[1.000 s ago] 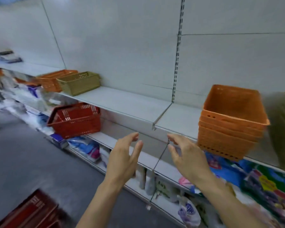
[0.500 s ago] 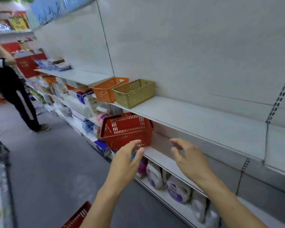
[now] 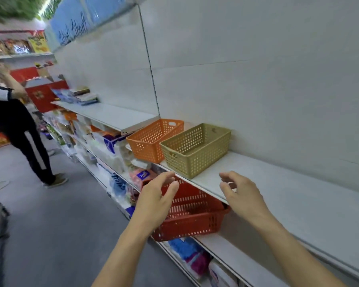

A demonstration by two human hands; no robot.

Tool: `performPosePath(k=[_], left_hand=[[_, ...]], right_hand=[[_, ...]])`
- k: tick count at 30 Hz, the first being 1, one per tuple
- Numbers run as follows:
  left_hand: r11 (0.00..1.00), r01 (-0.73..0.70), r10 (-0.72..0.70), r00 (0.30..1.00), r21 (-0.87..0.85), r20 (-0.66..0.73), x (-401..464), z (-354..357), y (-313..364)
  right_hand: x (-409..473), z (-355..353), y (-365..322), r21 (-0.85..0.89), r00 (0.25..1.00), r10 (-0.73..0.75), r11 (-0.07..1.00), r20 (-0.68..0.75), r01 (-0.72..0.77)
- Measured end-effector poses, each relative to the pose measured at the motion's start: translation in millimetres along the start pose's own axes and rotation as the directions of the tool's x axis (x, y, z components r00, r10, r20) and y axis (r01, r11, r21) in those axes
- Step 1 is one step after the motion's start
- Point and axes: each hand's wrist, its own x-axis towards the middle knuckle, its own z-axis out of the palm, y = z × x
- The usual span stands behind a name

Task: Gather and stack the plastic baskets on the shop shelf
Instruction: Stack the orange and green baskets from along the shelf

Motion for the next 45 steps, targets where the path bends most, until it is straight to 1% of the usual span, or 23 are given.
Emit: performPosePath(k=[2, 5, 9, 12, 14, 16, 19, 22, 24, 26, 29, 32, 34, 35, 37, 40, 42, 45], left_hand=[[1.000, 0.004, -0.004, 1.000, -0.005, 0.021, 37, -3, -16], [1.000, 0.024, -0.024, 1.000, -0.011, 0.015, 90, -10, -38], [0.999, 0.040, -0.040, 0.999, -0.027, 0.013, 151, -17, -68], [0.999, 0.037, -0.037, 0.999, -0.022, 0.009, 200, -20, -96], [0.999, 0.047, -0.047, 0.997, -0.001, 0.055, 232, -23, -116], [0.995, 0.027, -0.035, 0.996, 0.093, 0.083, 267, -26, -140], [0.975, -0.037, 0.026, 0.998, 0.220, 0.050, 321, -31, -175], [0.914, 0.006, -0.015, 1.000, 0.406, 0.019, 362, -37, -207], [0.888, 0.038, -0.072, 0.996, 0.459, 0.056, 380, -42, -224], [0.899, 0.085, -0.156, 0.979, 0.429, 0.134, 395, -43, -238], [0.921, 0.106, -0.209, 0.947, 0.374, 0.244, 411, -43, -251], [0.964, 0.203, -0.252, 0.903, 0.172, 0.349, 422, -44, -248], [0.966, 0.258, -0.245, 0.864, 0.031, 0.440, 420, -38, -239], [0.963, 0.269, -0.230, 0.864, -0.023, 0.448, 417, -33, -237], [0.971, 0.228, -0.177, 0.891, -0.075, 0.418, 405, -21, -233], [0.985, 0.159, -0.120, 0.917, -0.073, 0.380, 385, -5, -220], [0.989, 0.114, -0.067, 0.919, -0.099, 0.388, 369, 5, -200], [0.986, 0.077, -0.010, 0.916, -0.151, 0.401, 347, 18, -165]], right_hand=[[38, 13, -9, 0.013, 1.000, 0.011, 1.000, 0.003, -0.011], [91, 30, -18, 0.014, 1.000, 0.028, 1.000, -0.001, -0.028], [139, 50, -19, -0.012, 0.991, 0.133, 0.991, 0.003, -0.133], [168, 64, -19, -0.047, 0.980, 0.186, 0.981, -0.072, -0.190], [183, 73, -17, -0.083, 0.967, 0.217, 0.970, -0.134, -0.229], [195, 81, -17, -0.077, 0.944, 0.282, 0.951, -0.173, -0.298], [210, 93, -17, -0.016, 0.879, 0.434, 0.895, -0.197, -0.445], [218, 107, -19, 0.028, 0.806, 0.554, 0.827, -0.207, -0.561], [221, 115, -20, 0.064, 0.776, 0.584, 0.807, -0.238, -0.587], [220, 119, -25, 0.097, 0.748, 0.601, 0.794, -0.281, -0.601], [220, 121, -26, 0.126, 0.716, 0.604, 0.788, -0.350, -0.603], [219, 120, -25, 0.121, 0.703, 0.601, 0.786, -0.381, -0.606], [213, 116, -24, 0.099, 0.682, 0.599, 0.777, -0.419, -0.621], [211, 112, -22, 0.084, 0.680, 0.591, 0.778, -0.433, -0.623], [200, 102, -18, 0.066, 0.675, 0.577, 0.780, -0.459, -0.622], [172, 83, -12, 0.086, 0.662, 0.550, 0.798, -0.510, -0.597], [151, 66, -7, 0.109, 0.628, 0.542, 0.799, -0.558, -0.592], [119, 38, 4, 0.147, 0.554, 0.539, 0.788, -0.634, -0.598]])
